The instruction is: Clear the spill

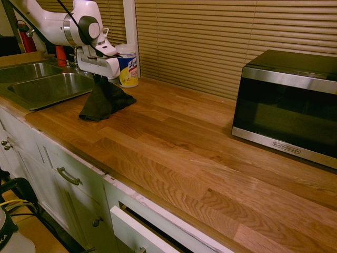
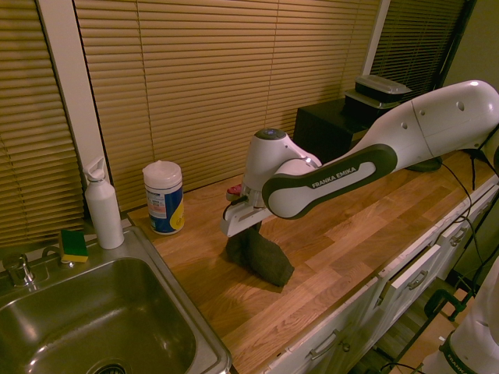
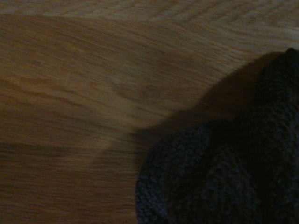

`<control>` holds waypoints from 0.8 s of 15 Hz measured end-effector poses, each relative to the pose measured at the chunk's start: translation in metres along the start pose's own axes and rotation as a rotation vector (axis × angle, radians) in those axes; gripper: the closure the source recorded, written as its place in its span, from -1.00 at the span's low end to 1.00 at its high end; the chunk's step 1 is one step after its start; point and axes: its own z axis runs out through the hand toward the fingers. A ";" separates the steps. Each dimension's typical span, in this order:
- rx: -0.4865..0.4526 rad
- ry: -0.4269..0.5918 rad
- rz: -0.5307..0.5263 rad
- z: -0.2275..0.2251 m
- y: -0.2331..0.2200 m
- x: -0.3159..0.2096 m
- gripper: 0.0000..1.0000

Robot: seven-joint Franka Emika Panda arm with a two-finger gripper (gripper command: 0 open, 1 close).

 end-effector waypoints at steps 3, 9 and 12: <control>-0.003 -0.002 0.001 0.001 -0.001 0.001 -1.00; 0.008 0.009 0.008 -0.014 -0.002 0.005 -1.00; 0.020 0.030 0.021 -0.047 0.002 0.004 -1.00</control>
